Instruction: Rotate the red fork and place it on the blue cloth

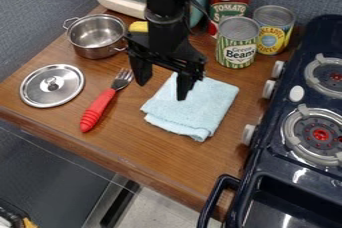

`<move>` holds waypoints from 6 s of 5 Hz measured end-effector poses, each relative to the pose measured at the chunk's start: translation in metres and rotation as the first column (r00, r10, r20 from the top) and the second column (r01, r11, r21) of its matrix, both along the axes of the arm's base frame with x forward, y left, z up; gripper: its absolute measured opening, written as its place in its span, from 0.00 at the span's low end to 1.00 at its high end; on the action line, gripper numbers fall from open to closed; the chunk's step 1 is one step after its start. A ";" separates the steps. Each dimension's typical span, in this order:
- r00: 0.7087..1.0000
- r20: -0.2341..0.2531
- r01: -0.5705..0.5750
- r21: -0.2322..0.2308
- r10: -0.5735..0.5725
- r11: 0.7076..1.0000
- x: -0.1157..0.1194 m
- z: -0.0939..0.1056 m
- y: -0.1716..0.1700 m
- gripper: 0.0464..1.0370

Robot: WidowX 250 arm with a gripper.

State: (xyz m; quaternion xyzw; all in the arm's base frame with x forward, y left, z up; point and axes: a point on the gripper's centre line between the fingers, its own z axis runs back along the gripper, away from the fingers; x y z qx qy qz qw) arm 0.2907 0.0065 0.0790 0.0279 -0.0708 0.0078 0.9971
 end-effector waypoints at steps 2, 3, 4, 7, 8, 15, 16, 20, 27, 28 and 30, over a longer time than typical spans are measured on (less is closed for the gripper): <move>0.984 -0.050 -0.173 -0.020 0.172 0.985 0.006 -0.006 0.046 0.96; 0.973 -0.058 -0.226 -0.005 0.225 0.974 0.005 -0.007 0.065 0.96; 0.962 -0.052 -0.270 -0.004 0.269 0.963 0.004 -0.005 0.080 0.96; 0.925 0.006 -0.379 0.065 0.379 0.923 -0.018 0.022 0.104 0.96; 0.908 -0.015 -0.416 0.081 0.419 0.906 -0.023 0.024 0.106 0.96; 0.986 -0.162 -0.024 0.002 0.024 1.000 0.012 -0.011 0.070 0.96; 0.983 -0.159 -0.089 0.008 0.089 0.996 0.003 -0.012 0.072 0.96; 0.986 -0.153 -0.053 0.040 0.058 0.998 -0.009 -0.049 0.073 0.96; 0.976 -0.217 -0.003 0.017 0.006 1.000 -0.001 -0.068 0.071 0.88; 0.981 -0.189 0.039 -0.002 -0.039 0.999 0.002 -0.071 0.066 0.59; 0.987 -0.153 0.056 -0.011 -0.057 0.998 0.006 -0.069 0.056 0.29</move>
